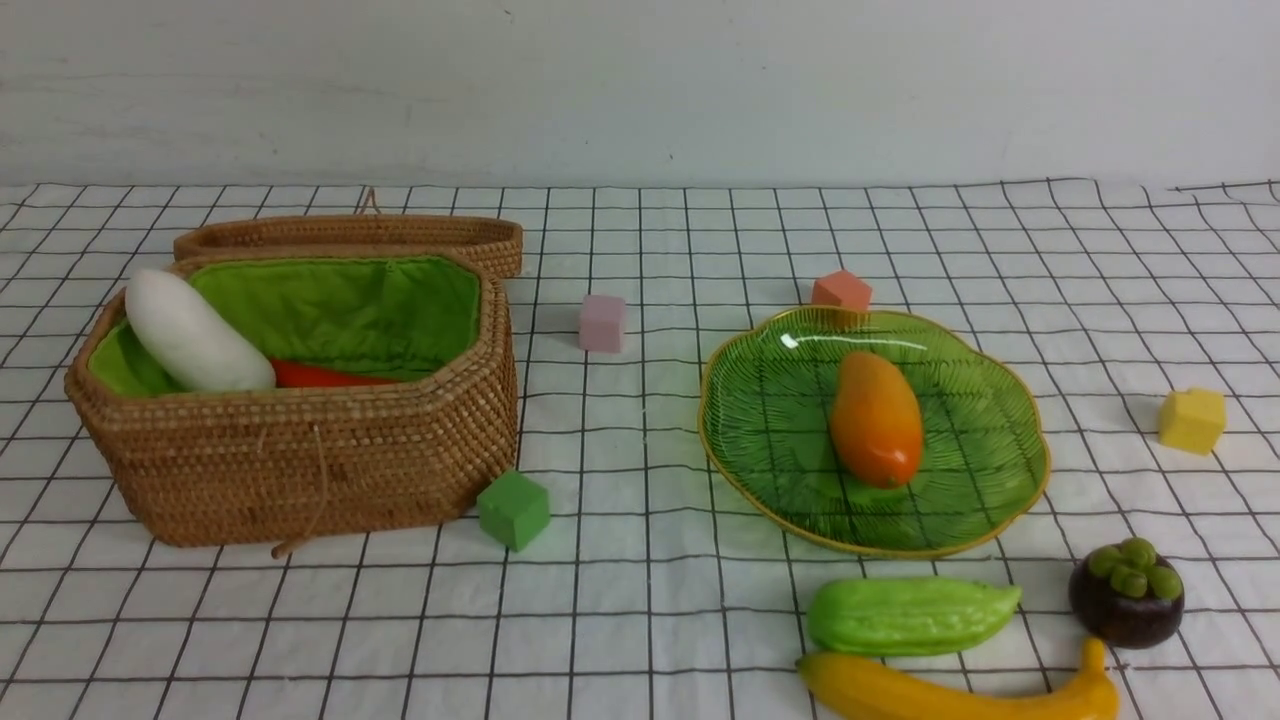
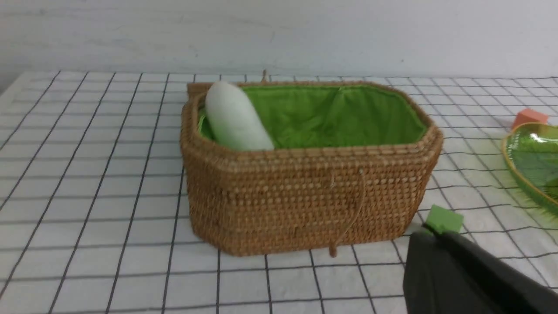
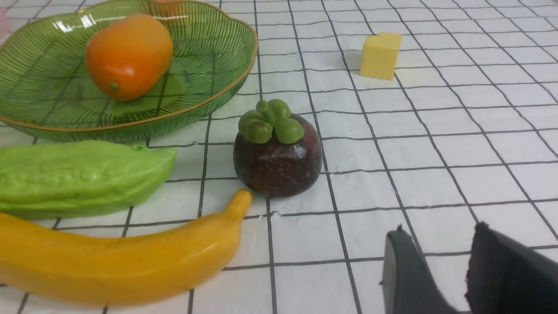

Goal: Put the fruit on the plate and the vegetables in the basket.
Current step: Use the right arm to grab a mangosteen and put it into the right plate

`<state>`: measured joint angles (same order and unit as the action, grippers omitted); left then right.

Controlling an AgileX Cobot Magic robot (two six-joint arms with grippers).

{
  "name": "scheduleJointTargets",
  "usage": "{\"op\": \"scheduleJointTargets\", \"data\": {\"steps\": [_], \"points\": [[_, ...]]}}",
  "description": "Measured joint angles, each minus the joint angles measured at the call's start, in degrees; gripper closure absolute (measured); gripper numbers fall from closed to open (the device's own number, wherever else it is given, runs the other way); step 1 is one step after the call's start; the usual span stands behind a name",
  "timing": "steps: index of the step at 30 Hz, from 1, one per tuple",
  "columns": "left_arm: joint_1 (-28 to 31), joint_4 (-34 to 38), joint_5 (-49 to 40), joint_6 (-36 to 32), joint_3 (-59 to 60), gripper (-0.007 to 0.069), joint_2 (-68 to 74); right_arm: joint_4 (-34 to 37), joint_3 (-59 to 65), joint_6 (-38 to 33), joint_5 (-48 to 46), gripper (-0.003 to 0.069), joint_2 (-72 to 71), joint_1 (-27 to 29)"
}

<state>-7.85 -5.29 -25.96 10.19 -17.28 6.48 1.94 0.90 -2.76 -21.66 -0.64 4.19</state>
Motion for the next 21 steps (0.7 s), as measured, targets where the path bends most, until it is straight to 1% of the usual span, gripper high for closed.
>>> {"op": "scheduleJointTargets", "data": {"steps": [1,3,6,7,9,14,21], "points": [[0.43,0.4,0.0,-0.13,0.39,0.0638,-0.72,0.0,0.0,0.0,0.0,0.0416,0.0,0.0],[1.67,1.65,0.18,-0.45,5.5,0.0638,-4.23,0.0,0.0,0.0,0.0,0.0416,0.0,0.0],[1.72,1.86,0.19,-0.5,13.2,0.0637,-6.86,0.0,0.0,0.0,0.0,0.0416,0.0,0.0],[1.72,1.86,0.19,-0.5,13.66,0.0637,-6.86,0.0,0.0,0.0,0.0,0.0416,0.0,0.0],[1.72,1.98,-0.29,-0.57,18.18,0.0637,-7.04,0.0,0.0,0.0,0.0,0.0416,0.0,0.0],[2.4,2.09,2.67,-0.71,18.85,0.0634,-7.04,0.0,0.0,0.0,0.0,0.0416,0.0,0.0],[2.47,2.03,2.74,-0.71,18.89,0.0627,-7.04,0.0,0.0,0.0,0.0,0.0416,0.0,0.0]]}}
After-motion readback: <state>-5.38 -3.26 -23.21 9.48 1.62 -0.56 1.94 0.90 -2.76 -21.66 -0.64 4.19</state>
